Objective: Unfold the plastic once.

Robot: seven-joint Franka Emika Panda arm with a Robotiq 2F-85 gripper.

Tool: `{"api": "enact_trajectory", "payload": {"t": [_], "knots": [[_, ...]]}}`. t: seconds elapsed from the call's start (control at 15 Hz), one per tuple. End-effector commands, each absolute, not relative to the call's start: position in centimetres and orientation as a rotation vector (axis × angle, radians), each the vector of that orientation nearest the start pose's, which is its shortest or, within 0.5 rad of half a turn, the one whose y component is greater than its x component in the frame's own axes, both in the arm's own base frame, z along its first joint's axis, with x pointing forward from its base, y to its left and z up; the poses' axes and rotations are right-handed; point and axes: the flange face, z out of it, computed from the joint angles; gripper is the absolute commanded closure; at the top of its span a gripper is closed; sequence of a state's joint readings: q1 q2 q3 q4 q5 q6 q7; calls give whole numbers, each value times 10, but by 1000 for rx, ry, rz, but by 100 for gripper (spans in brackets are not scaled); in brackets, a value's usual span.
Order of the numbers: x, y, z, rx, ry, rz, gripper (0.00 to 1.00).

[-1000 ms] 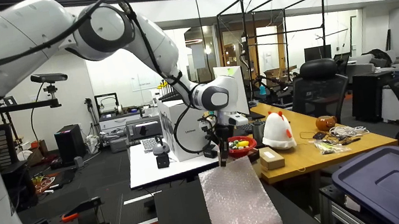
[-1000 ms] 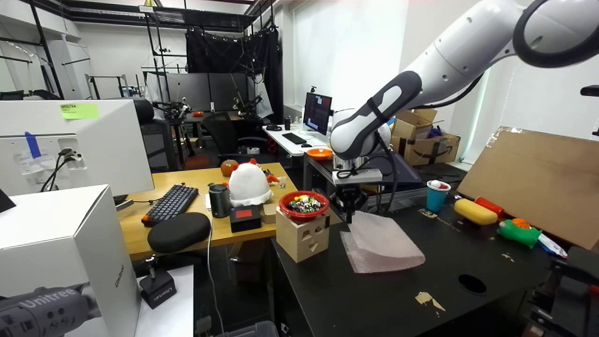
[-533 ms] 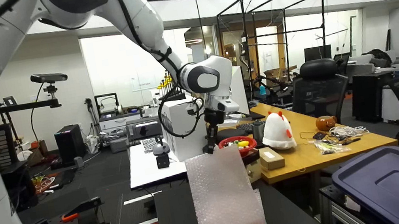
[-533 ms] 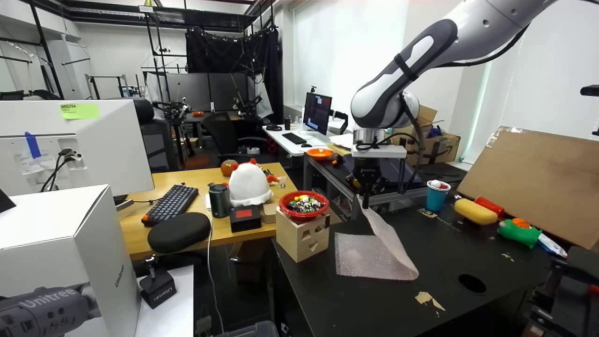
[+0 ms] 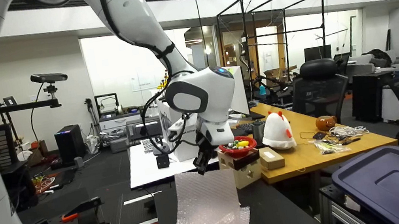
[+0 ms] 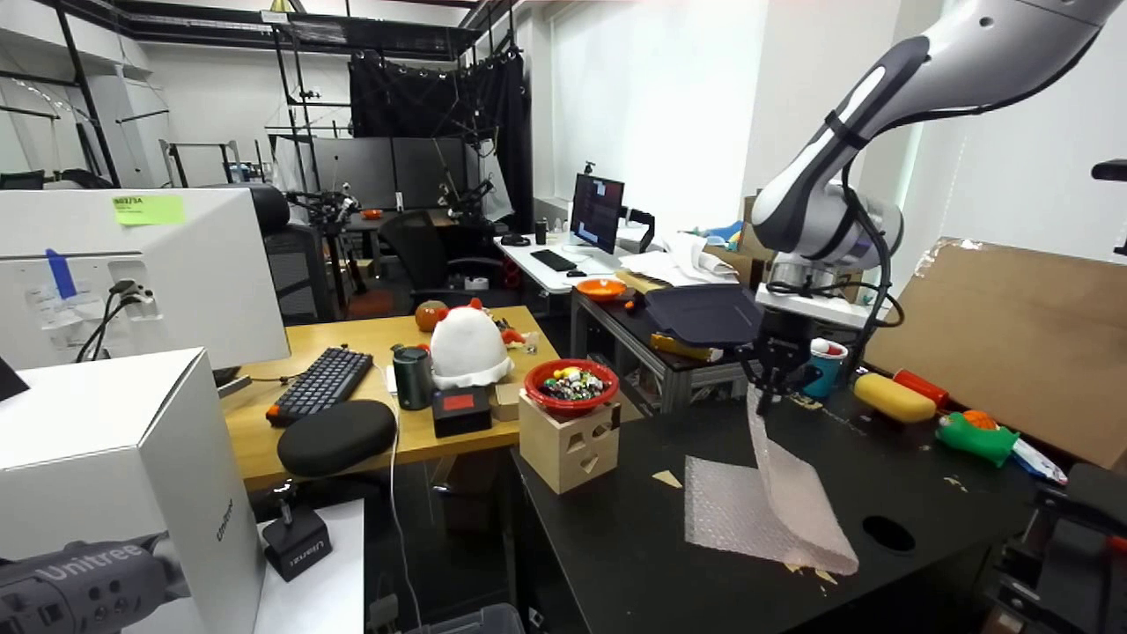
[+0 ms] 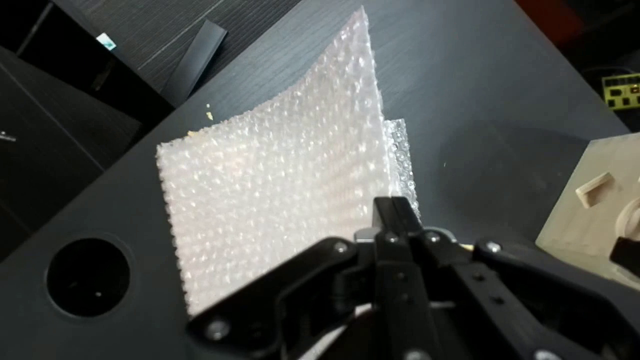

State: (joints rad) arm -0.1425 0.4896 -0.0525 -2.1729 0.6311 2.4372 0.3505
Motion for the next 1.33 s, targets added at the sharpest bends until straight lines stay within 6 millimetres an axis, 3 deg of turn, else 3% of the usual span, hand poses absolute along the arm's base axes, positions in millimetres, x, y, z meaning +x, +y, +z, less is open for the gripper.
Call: {"api": "enact_trajectory", "payload": {"t": [0.0, 0.2, 0.47, 0.67, 1.0, 1.27], "knots": [[475, -134, 132, -2247, 1540, 254, 100], [459, -152, 130, -2158, 1552, 189, 100], [488, -151, 143, -2200, 1498, 132, 100], [529, -131, 159, -2279, 1410, 97, 100], [603, -74, 190, -2463, 1199, 43, 100], [627, -51, 210, -2496, 1041, -34, 100]]}}
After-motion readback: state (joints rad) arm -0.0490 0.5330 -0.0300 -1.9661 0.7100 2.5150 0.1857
